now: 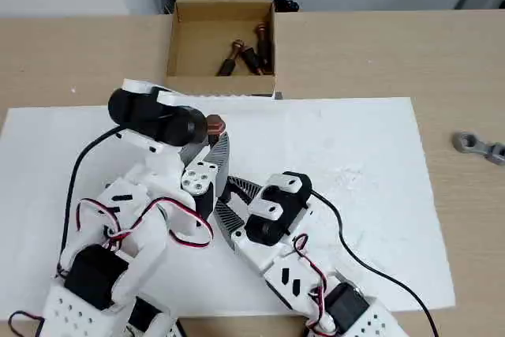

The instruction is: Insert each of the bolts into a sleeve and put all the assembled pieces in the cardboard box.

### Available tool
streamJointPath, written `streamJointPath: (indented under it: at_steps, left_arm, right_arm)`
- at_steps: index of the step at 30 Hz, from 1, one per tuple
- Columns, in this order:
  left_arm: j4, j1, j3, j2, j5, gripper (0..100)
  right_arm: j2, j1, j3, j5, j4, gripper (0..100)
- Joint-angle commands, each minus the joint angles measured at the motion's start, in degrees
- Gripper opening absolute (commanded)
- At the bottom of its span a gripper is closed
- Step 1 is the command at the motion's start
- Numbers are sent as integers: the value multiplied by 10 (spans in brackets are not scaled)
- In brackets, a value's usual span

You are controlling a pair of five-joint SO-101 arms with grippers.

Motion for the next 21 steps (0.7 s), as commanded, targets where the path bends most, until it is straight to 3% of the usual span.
streamJointPath:
  at_steps: [1,21]
  left_arm:
    - [3,3,-16,-9,6,6]
    - [-10,3,19,-11,37,6]
  right_arm:
    - [-3,-4,7,8,0,2]
    - [-4,-1,7,9,-16,2]
